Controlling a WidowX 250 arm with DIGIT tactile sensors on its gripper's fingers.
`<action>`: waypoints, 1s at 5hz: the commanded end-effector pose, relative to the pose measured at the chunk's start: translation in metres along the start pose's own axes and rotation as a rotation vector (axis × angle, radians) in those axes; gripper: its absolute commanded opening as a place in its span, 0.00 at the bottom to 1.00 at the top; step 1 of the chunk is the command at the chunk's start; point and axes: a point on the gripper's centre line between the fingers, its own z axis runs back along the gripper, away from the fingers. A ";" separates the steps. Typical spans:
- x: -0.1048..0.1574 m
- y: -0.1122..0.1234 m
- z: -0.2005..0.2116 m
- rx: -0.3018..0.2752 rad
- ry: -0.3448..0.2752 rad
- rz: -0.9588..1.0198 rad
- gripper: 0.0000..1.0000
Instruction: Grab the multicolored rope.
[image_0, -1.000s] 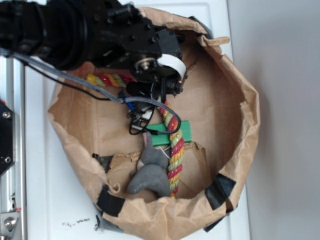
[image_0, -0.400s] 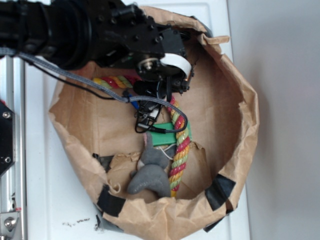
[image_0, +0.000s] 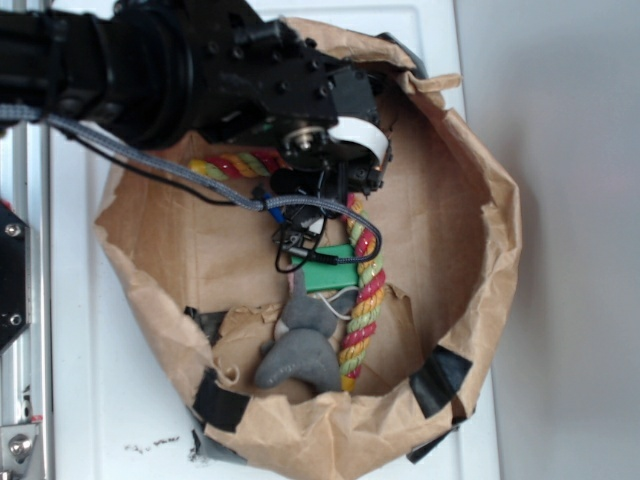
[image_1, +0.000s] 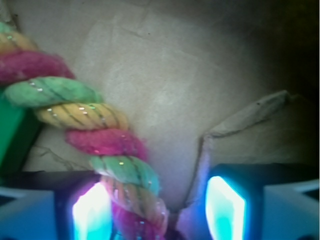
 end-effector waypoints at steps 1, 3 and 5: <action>-0.002 0.002 -0.002 -0.007 0.010 0.009 0.00; -0.002 0.002 0.001 -0.014 0.010 0.015 0.00; -0.013 0.002 0.080 -0.116 -0.028 0.064 0.00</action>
